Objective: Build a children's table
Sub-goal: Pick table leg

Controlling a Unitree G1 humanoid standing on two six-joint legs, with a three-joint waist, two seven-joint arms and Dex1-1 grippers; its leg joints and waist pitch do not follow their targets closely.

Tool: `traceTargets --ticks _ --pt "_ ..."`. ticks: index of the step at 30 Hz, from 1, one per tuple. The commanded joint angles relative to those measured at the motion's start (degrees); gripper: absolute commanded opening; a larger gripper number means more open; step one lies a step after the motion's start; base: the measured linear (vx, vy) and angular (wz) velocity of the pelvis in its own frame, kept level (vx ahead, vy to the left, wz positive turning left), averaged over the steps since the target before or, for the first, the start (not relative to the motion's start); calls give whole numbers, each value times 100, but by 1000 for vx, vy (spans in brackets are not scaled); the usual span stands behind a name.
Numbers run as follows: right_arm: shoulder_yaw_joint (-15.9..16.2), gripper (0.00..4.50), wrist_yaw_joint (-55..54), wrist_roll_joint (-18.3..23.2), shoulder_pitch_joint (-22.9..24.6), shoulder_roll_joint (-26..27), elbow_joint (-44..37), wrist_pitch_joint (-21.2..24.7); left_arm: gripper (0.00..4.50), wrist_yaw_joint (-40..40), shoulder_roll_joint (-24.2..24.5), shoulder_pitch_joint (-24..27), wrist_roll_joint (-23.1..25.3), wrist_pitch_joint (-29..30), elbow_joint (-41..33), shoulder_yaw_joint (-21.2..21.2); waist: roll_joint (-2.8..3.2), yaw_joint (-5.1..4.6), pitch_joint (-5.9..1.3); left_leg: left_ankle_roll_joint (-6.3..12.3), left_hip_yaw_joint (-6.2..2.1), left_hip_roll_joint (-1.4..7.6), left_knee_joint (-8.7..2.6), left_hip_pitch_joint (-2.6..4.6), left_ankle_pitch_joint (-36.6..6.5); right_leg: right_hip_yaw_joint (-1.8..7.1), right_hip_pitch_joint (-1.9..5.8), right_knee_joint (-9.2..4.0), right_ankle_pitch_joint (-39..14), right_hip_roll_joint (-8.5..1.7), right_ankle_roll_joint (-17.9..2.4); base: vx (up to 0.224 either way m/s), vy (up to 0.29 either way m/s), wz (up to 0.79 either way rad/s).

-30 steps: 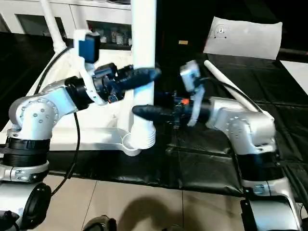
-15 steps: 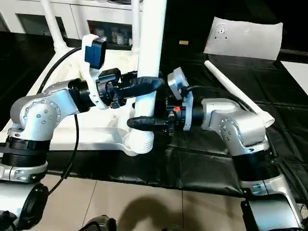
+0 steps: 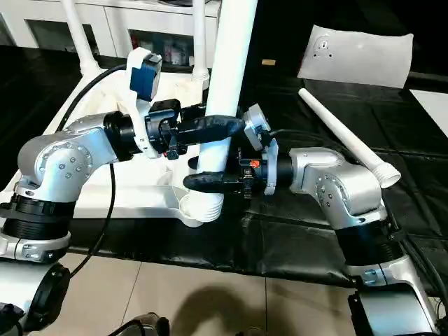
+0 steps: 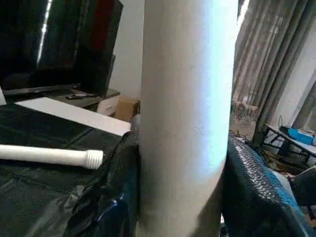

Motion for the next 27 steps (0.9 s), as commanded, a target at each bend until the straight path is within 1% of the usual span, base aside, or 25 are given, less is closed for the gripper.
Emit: traceTargets --ticks 1,4,8,9,11,12,13,17,20,21,22,25,27 --pt "-89 277 -14 27 17 -1 50 50 185 -118 23 -121 71 -77 -118 -112 -54 -1 -521 -18 -20 164 -353 154 -878 199 279 -453 -872 -388 -1191 0 0 0" --pt "-84 279 15 46 12 -9 59 72 185 -125 30 -120 78 -86 -117 -129 -52 0 -518 -43 -20 166 -357 160 -901 199 277 -456 -928 -389 -1178 0 0 0" --pt "-41 279 149 113 3 -64 24 194 185 -159 49 -131 101 -106 -97 -126 -59 4 -522 -26 -17 163 -353 157 -862 200 284 -450 -865 -388 -1188 0 0 0" --pt "-23 261 167 102 1 -77 21 198 185 -170 58 -132 104 -109 -98 -129 -65 6 -522 -20 -17 164 -352 156 -858 201 285 -449 -862 -389 -1186 0 0 0" --pt "3 261 191 80 1 -94 16 192 185 -181 64 -132 105 -109 -101 -128 -63 7 -523 -20 -19 166 -353 153 -844 199 287 -446 -857 -390 -1176 0 0 0" --pt "39 247 224 52 1 -115 22 183 185 -188 65 -138 122 -123 -91 -134 -62 5 -522 -23 -21 167 -354 156 -845 199 284 -446 -868 -393 -1176 0 0 0" --pt "51 233 238 44 1 -123 28 181 185 -190 64 -143 132 -132 -84 -139 -76 4 -520 -18 -14 164 -351 156 -846 200 283 -453 -879 -390 -1175 0 0 0" --pt "164 204 302 -45 28 -153 13 153 185 -197 78 -150 176 -156 -73 -156 -72 10 -523 -12 -15 164 -347 155 -827 202 284 -449 -895 -391 -1168 0 0 0" --pt "202 201 307 -113 47 -136 38 122 185 -219 75 -155 202 -162 -63 -173 -73 8 -524 -3 -17 162 -346 147 -797 201 289 -444 -849 -391 -1172 0 0 0" --pt "202 200 306 -115 48 -133 40 122 185 -222 75 -156 205 -162 -64 -174 -74 8 -524 3 -13 161 -344 148 -795 202 285 -448 -845 -390 -1175 0 0 0" --pt "200 200 306 -116 49 -130 43 119 185 -226 76 -156 212 -165 -62 -178 -63 11 -520 -2 -16 163 -347 153 -821 201 283 -453 -887 -392 -1175 0 0 0" --pt "194 200 305 -125 49 -122 54 95 185 -204 74 -163 262 -185 -52 -204 -64 10 -524 -5 -18 166 -346 156 -828 200 283 -448 -875 -392 -1185 0 0 0" --pt "188 200 280 -143 51 -101 81 56 185 -86 74 -164 380 -236 -35 -249 -62 7 -519 -11 -19 168 -351 156 -869 200 280 -455 -910 -390 -1181 0 0 0"
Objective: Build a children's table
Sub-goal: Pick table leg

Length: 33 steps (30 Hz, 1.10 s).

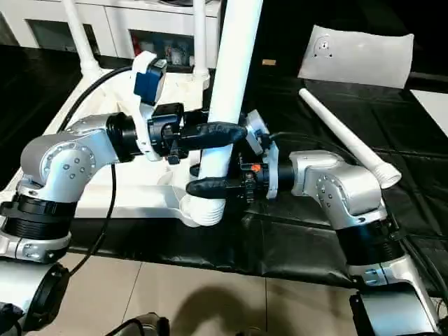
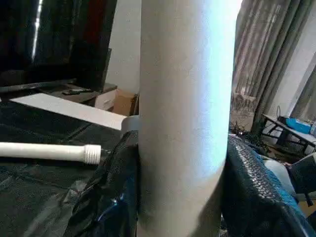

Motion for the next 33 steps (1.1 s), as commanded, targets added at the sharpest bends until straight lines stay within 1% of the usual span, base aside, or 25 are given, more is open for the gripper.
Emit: traceTargets --ticks 1,2,3,4,5,7,8,9,12,13,15,17,18,19,20,22,23,25,26,28,29,30,31,32,33 --pt "103 200 18 -41 53 23 3 -5 185 246 -31 -182 163 -68 -1 -56 -60 5 -522 -20 -19 170 -348 155 -861 201 283 -448 -888 -394 -1182 0 0 0" --pt "97 200 3 -52 60 37 9 -18 185 312 -83 -193 97 -11 16 6 -35 11 -527 -28 -22 172 -344 158 -858 201 279 -439 -859 -395 -1196 0 0 0" --pt "82 200 -35 -63 73 69 18 -34 185 259 -166 -179 -210 146 -60 165 -41 10 -525 -17 -18 161 -341 152 -854 201 284 -447 -835 -389 -1206 0 0 0" --pt "75 199 -48 -69 78 84 21 -39 185 202 -195 -166 -365 224 -114 238 -43 10 -530 -20 -18 160 -341 151 -840 197 291 -436 -801 -391 -1228 0 0 0" --pt "70 197 -84 -86 92 107 22 -54 255 206 -306 -152 -689 336 -212 423 -18 13 -535 -9 -23 158 -335 154 -821 193 282 -429 -735 -385 -1267 0 0 0" --pt "70 195 -142 -115 113 141 26 -77 255 314 -483 -154 -1163 537 -316 700 -34 8 -538 -12 -11 150 -322 146 -837 188 295 -420 -625 -383 -1378 0 0 0" --pt "70 194 -155 -122 119 148 28 -83 261 353 -523 -158 -1268 591 -331 757 -40 9 -535 -5 -13 147 -322 136 -830 187 301 -416 -598 -388 -1410 0 0 0" --pt "73 193 -173 -133 126 159 32 -93 281 386 -564 -155 -1348 611 -347 801 -31 11 -534 9 -19 154 -325 145 -881 186 295 -431 -647 -381 -1404 0 0 0" --pt "73 193 -277 -190 162 205 61 -158 311 643 -808 -101 -1503 556 -394 907 -19 10 -528 0 -26 159 -335 151 -935 191 296 -444 -769 -376 -1326 0 0 0" --pt "73 193 -277 -190 162 205 61 -158 311 643 -808 -101 -1503 556 -394 907 -22 14 -522 -2 -23 166 -335 164 -975 192 283 -464 -814 -377 -1314 0 0 0" --pt "53 193 -330 -225 170 249 83 -198 339 798 -916 -67 -1292 500 -432 805 -25 15 -518 -19 -32 168 -344 160 -1016 192 287 -465 -902 -378 -1262 0 0 0" --pt "45 193 -373 -244 177 288 94 -229 345 952 -981 -49 -1093 422 -436 720 -28 8 -518 -44 -35 172 -349 160 -1051 194 293 -476 -980 -385 -1205 0 0 0" --pt "43 193 -457 -283 187 355 117 -292 349 1253 -1070 -34 -719 208 -404 577 -22 5 -508 -47 -46 187 -364 163 -1077 200 284 -499 -1045 -385 -1149 0 0 0" --pt "46 193 -483 -297 192 377 124 -316 370 1326 -1088 -31 -584 115 -388 511 -28 0 -494 -72 -41 175 -364 166 -1170 197 285 -521 -1191 -393 -1103 0 0 0" --pt "55 193 -544 -327 204 423 138 -372 370 1491 -1122 -24 -284 -104 -352 354 -37 5 -500 -70 -47 179 -370 166 -1174 200 291 -532 -1251 -396 -1053 0 0 0" --pt "66 193 -583 -343 231 455 144 -413 392 1589 -1161 5 -167 -237 -341 292 -40 4 -518 -98 -51 174 -366 155 -1085 199 304 -513 -1176 -398 -999 0 0 0" --pt "70 193 -611 -348 245 478 139 -420 392 1637 -1182 4 -156 -247 -345 291 -38 2 -516 -94 -51 173 -368 151 -1063 198 301 -509 -1135 -392 -1006 0 0 0" --pt "81 193 -700 -359 296 563 114 -421 414 1778 -1251 -24 -158 -245 -356 314 -49 4 -519 -72 -42 169 -354 146 -973 200 300 -493 -971 -395 -1053 0 0 0" --pt "82 193 -713 -365 309 577 98 -420 424 1784 -1234 -31 -139 -249 -374 307 -77 -1 -521 -41 -37 163 -352 139 -952 196 305 -491 -944 -389 -1076 0 0 0" --pt "69 193 -769 -376 334 614 80 -440 435 1773 -1220 -16 -70 -315 -436 325 -42 -3 -522 -15 -39 170 -349 144 -932 194 290 -488 -941 -389 -1093 0 0 0" --pt "55 193 -797 -379 343 630 79 -449 439 1773 -1226 -5 -74 -348 -457 354 -46 -5 -518 -12 -38 170 -350 146 -958 194 286 -496 -965 -386 -1095 0 0 0" --pt "13 193 -867 -390 363 670 83 -468 445 1802 -1276 26 -144 -418 -497 459 -30 -6 -520 -28 -43 177 -354 151 -997 192 285 -493 -988 -390 -1107 0 0 0" --pt "-65 193 -959 -354 381 717 85 -455 448 1812 -1338 59 -342 -401 -560 611 -33 -7 -520 -37 -42 178 -353 152 -1004 192 286 -493 -973 -391 -1121 0 0 0" --pt "-136 193 -1039 -322 396 760 90 -443 450 1821 -1391 90 -515 -396 -615 739 -15 -17 -516 -68 -41 178 -353 154 -1034 191 284 -484 -944 -389 -1169 0 0 0" --pt "-311 193 -1184 -183 468 845 25 -376 450 1898 -1534 189 -1012 -332 -741 1075 46 -11 -515 -86 -43 171 -343 154 -1086 194 277 -478 -945 -397 -1223 0 0 0"
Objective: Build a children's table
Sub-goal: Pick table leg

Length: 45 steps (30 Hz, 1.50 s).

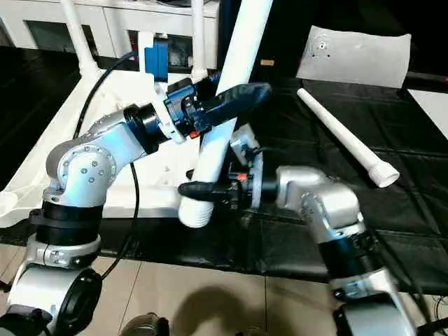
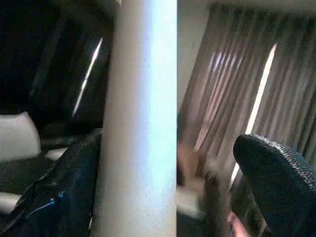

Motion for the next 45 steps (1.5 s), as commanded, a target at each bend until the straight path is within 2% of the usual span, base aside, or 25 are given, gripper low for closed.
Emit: traceTargets --ticks 1,2,3,4,5,6,7,8,10,11,14,17,18,22,23,27,28,33,35,36,37,39,40,43,45 --pt "-356 193 -277 237 85 56 -187 87 450 3 -112 135 -629 69 -335 313 62 -2 -508 -96 -45 159 -361 147 -1146 189 271 -481 -942 -388 -1258 0 0 0" --pt "-479 193 -374 359 142 121 -252 145 450 -48 -101 222 -682 52 -398 328 32 -10 -513 -82 -38 162 -367 161 -1183 192 267 -501 -940 -374 -1249 0 0 0" --pt "-641 193 -500 512 210 212 -326 183 450 -80 -89 320 -780 121 -429 347 70 -14 -514 -78 -46 163 -377 165 -1248 193 258 -492 -930 -365 -1237 0 0 0" --pt "-811 193 -639 658 277 311 -395 205 450 -102 -89 418 -890 189 -451 381 56 -24 -505 -69 -47 162 -389 160 -1293 190 254 -498 -974 -355 -1214 0 0 0" --pt "-870 193 -692 700 299 346 -414 203 450 -108 -95 451 -927 205 -457 396 92 -23 -509 -96 -44 157 -386 182 -1386 187 232 -517 -1101 -353 -1189 0 0 0" --pt "-1150 192 -949 884 385 504 -489 185 450 -90 -119 585 -1025 228 -458 486 139 -15 -509 -152 -53 154 -392 186 -1454 181 232 -521 -1180 -347 -1163 0 0 0" --pt "-1273 192 -1069 958 424 570 -528 166 450 -87 -119 646 -1060 230 -462 528 116 -26 -496 -176 -55 149 -410 186 -1560 179 229 -542 -1327 -347 -1112 0 0 0" --pt "-1371 192 -1191 1002 467 619 -573 145 450 -61 -113 706 -1060 226 -477 572 149 -21 -502 -200 -66 145 -409 191 -1613 172 232 -536 -1409 -349 -1084 0 0 0" --pt "-1429 191 -1312 979 542 636 -660 100 450 -23 -64 788 -1012 194 -507 615 126 -38 -501 -220 -67 143 -421 190 -1644 176 235 -566 -1572 -349 -955 0 0 0" --pt "-1435 191 -1370 931 600 626 -728 63 450 1 -14 842 -960 160 -527 634 160 -44 -495 -249 -74 144 -429 180 -1646 180 231 -584 -1641 -355 -883 0 0 0" --pt "-1232 191 -1703 306 1020 450 -1141 -193 450 4 562 1206 -453 -113 -711 685 140 -59 -507 -268 -78 139 -448 166 -1510 197 231 -571 -1588 -334 -630 0 0 0" --pt "-1005 191 -2131 -359 1178 332 -1056 -502 450 -352 1521 1617 481 -353 -835 219 84 -123 -509 -302 -73 128 -474 150 -1428 199 221 -580 -1769 -330 -488 0 0 0" --pt "-977 191 -2323 -541 1173 345 -975 -625 450 -458 1756 1720 753 -489 -836 83 120 -144 -514 -319 -87 133 -475 166 -1447 203 195 -564 -1895 -344 -454 0 0 0" --pt "-937 191 -3026 -1004 1131 467 -789 -875 450 -863 2639 2096 1463 -687 -821 -442 175 -184 -500 -401 -71 138 -486 208 -1647 215 130 -573 -2014 -336 -538 0 0 0" --pt "-919 191 -3318 -1185 1133 531 -802 -927 450 -1084 3020 2255 1895 -1000 -764 -773 189 -173 -501 -413 -78 143 -494 218 -1692 217 117 -566 -1937 -332 -571 0 0 0" --pt "-821 191 -3618 -1445 1223 655 -852 -1105 450 -1494 3469 2458 2377 -1413 -485 -1159 209 -179 -499 -465 -64 146 -514 235 -1818 235 98 -539 -1698 -330 -648 0 0 0" --pt "-792 191 -3671 -1508 1271 705 -874 -1144 433 -1602 3613 2492 2570 -1572 -345 -1300 211 -172 -499 -471 -73 143 -522 233 -1838 232 99 -536 -1696 -332 -648 0 0 0" --pt "-836 191 -3669 -1365 1471 888 -895 -1235 389 -2013 3907 2393 3108 -2272 370 -1610 181 -195 -493 -459 -72 140 -540 229 -1969 247 106 -551 -1797 -353 -625 0 0 0" --pt "-891 191 -3739 -1283 1561 946 -924 -1180 374 -2187 4003 2282 3371 -2691 741 -1767 222 -191 -496 -470 -76 146 -542 245 -1998 249 89 -542 -1732 -354 -662 0 0 0" --pt "-907 191 -3746 -1271 1612 962 -933 -1166 370 -2288 4028 2201 3499 -2978 1007 -1826 209 -197 -494 -464 -73 141 -541 245 -2046 255 89 -560 -1739 -354 -663 0 0 0" --pt "-907 191 -3736 -1278 1633 964 -933 -1174 370 -2336 4029 2166 3517 -3075 1118 -1837 277 -179 -504 -508 -86 142 -542 249 -2064 256 95 -532 -1700 -371 -683 0 0 0" --pt "-910 191 -3727 -1279 1658 966 -937 -1172 358 -2376 4041 2109 3550 -3128 1246 -1864 234 -196 -507 -532 -82 148 -548 245 -2083 251 103 -517 -1562 -367 -755 0 0 0" --pt "-889 191 -3684 -1281 1700 946 -978 -1160 332 -2480 4048 1959 3568 -3032 1495 -1912 304 -187 -508 -548 -90 147 -547 250 -2109 249 97 -507 -1544 -373 -784 0 0 0" --pt "-805 191 -3483 -1164 1807 890 -1215 -1056 321 -2739 3939 1718 3534 -3080 2007 -1903 324 -184 -506 -532 -73 133 -534 261 -2185 249 101 -526 -1447 -365 -851 0 0 0" --pt "-756 191 -3396 -1109 1833 856 -1299 -1013 310 -2833 3871 1612 3563 -3245 2282 -1915 308 -178 -519 -509 -91 138 -539 244 -2137 245 134 -513 -1400 -378 -868 0 0 0"
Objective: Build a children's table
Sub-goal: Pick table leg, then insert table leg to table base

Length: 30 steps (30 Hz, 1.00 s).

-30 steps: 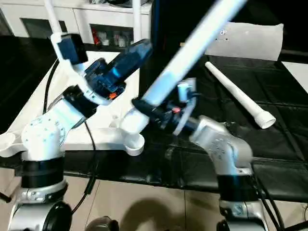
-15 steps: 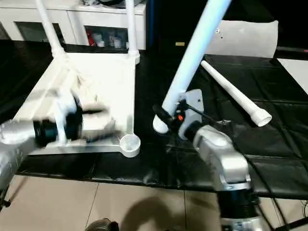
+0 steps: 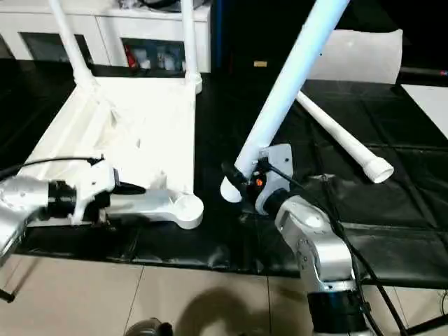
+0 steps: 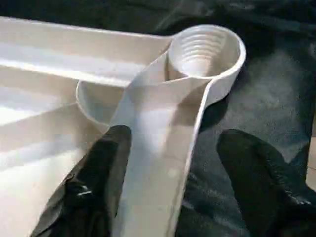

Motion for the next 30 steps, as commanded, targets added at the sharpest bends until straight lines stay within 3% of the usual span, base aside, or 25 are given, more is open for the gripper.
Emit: traceTargets --ticks 1,3,10,30 --pt "35 191 92 101 -16 -36 -213 81 295 -115 -39 -99 46 -143 175 -36 118 -26 -427 -472 -85 148 -474 230 -2152 231 149 -523 -1399 -379 -916 0 0 0" --pt "94 191 154 97 -9 -86 -232 65 285 -242 -122 -263 156 -468 612 -87 123 -24 -424 -484 -89 154 -470 233 -2189 231 146 -518 -1440 -388 -953 0 0 0" --pt "70 191 211 116 -36 -135 -230 95 239 -605 -264 -583 232 -623 1258 -138 131 -28 -423 -492 -87 163 -475 245 -2246 236 140 -518 -1433 -399 -1045 0 0 0" --pt "138 191 318 112 -126 -214 -163 97 78 -891 -407 -732 592 -1063 1895 -263 137 -3 -421 -483 -99 187 -481 239 -2261 242 155 -514 -1426 -430 -1117 0 0 0"
